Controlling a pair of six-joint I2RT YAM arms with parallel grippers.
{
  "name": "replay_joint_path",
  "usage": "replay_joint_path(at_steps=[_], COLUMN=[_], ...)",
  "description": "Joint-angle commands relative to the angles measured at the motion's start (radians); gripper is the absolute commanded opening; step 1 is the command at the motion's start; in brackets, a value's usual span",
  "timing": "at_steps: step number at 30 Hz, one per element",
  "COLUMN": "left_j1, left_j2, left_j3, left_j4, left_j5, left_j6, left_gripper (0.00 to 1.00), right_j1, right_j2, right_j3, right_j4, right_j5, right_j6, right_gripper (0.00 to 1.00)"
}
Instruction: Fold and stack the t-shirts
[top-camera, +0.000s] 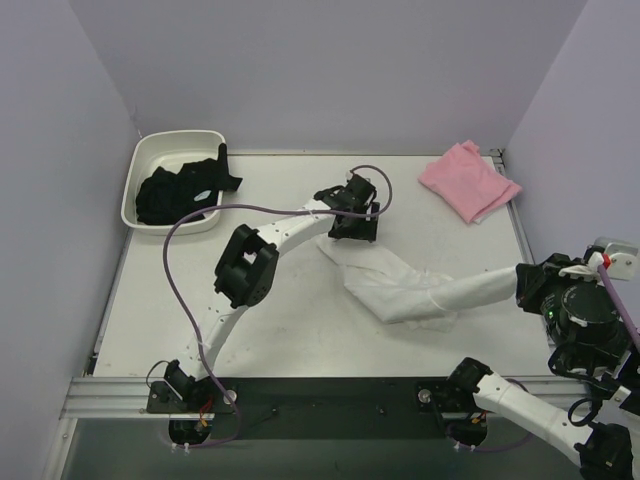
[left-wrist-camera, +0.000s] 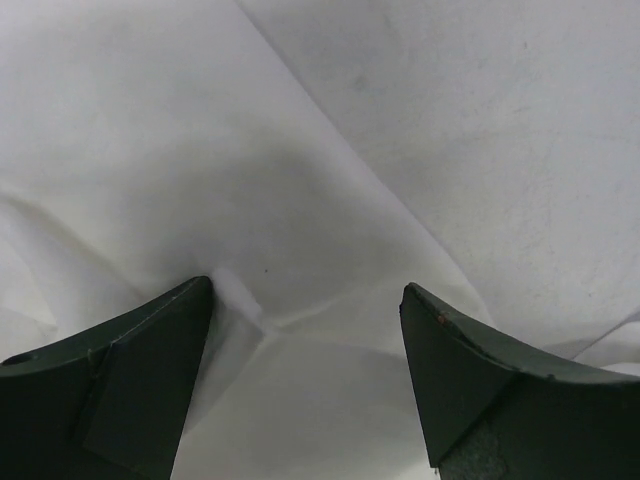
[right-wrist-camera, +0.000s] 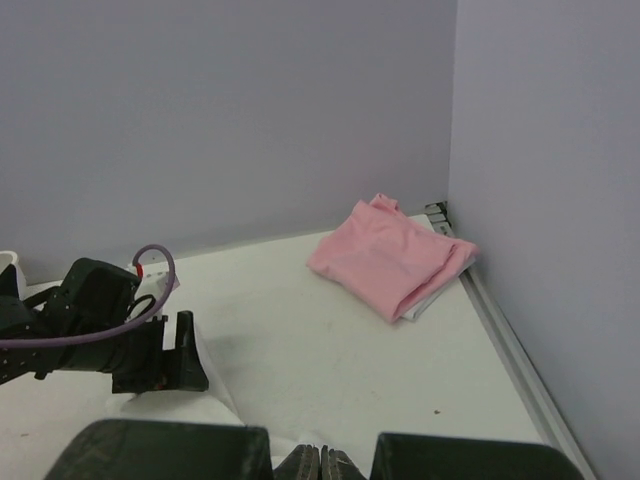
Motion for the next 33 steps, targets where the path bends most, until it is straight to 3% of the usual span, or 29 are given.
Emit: replay_joint_path(at_steps=[1, 3, 7, 8, 11, 19, 27, 33], left_j1=[-0.004, -0.005, -0.005, -0.004, -0.004, -0.004, 0.013, 0.03], left_j2=[-0.097, -0.099, -0.105, -0.105, -0.11, -0.229, -0.49, -0.747], left_j3=[-0.043, -0.055, -0.075, -0.078, -0.071, -0.089, -0.104, -0.21], left_j4=[0.006, -0.003, -0.006, -0.007, -0.024, -0.031, -0.066, -0.041], left_j5=[0.007, -0.001, -0.015, -0.018, -0.03, -0.105, -0.162, -0.23], left_j6=[0.003, 0.001, 0.003, 0.004, 0.006, 0.033, 0.072, 0.069], left_gripper=[0.8, 0.72, 0.45, 0.31, 0.0, 0.0, 0.0, 0.0], right_j1=[-0.006, -0.006, -0.006, -0.006, -0.006, -0.006, -0.006, -0.006], right_j2=[-0.008, -0.008, -0.011, -0.011, -0.011, 0.019, 0.07, 0.113], right_j3=[-0.024, -0.027, -0.036, -0.036, -0.042, -0.059, -0.049, 0.036], right_j4=[0.044, 0.05, 0.052, 0.052, 0.052, 0.07, 0.156, 0.2], right_j5=[0.021, 0.013, 0.012, 0.01, 0.006, -0.016, -0.053, -0.111], right_j6=[-0.008, -0.005, -0.002, -0.002, 0.001, -0.007, -0.056, -0.12], right_gripper=[0.0, 0.0, 0.0, 0.0, 0.0, 0.0, 0.0, 0.0])
